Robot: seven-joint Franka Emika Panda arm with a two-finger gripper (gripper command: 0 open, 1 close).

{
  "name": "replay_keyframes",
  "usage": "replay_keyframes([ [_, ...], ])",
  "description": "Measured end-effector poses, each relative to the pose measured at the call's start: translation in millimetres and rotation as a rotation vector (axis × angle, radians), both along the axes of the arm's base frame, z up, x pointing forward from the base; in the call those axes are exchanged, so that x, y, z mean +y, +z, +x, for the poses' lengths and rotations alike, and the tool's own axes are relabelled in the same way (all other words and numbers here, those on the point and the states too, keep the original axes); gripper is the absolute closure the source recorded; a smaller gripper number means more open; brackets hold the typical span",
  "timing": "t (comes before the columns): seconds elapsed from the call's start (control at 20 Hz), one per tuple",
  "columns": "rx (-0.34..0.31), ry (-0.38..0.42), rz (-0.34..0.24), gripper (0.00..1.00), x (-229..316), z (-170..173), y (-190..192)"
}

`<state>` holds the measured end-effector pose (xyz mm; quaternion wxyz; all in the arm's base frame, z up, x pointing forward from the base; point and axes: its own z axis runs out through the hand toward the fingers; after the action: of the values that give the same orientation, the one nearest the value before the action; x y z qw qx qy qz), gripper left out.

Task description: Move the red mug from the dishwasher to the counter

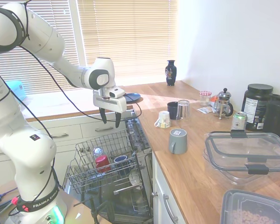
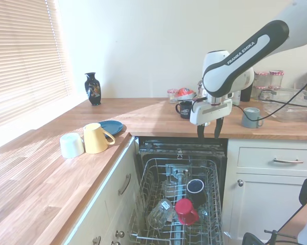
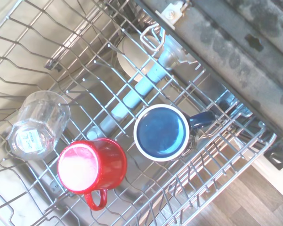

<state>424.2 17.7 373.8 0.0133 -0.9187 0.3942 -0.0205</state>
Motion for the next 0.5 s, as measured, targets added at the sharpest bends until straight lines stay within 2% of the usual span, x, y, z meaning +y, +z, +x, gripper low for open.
replay_keyframes([
  [0.25, 0.014, -0.002, -0.003, 0.0, 4, 0, -8],
  [0.5, 0.043, 0.005, -0.036, 0.0, 33, -9, -42],
])
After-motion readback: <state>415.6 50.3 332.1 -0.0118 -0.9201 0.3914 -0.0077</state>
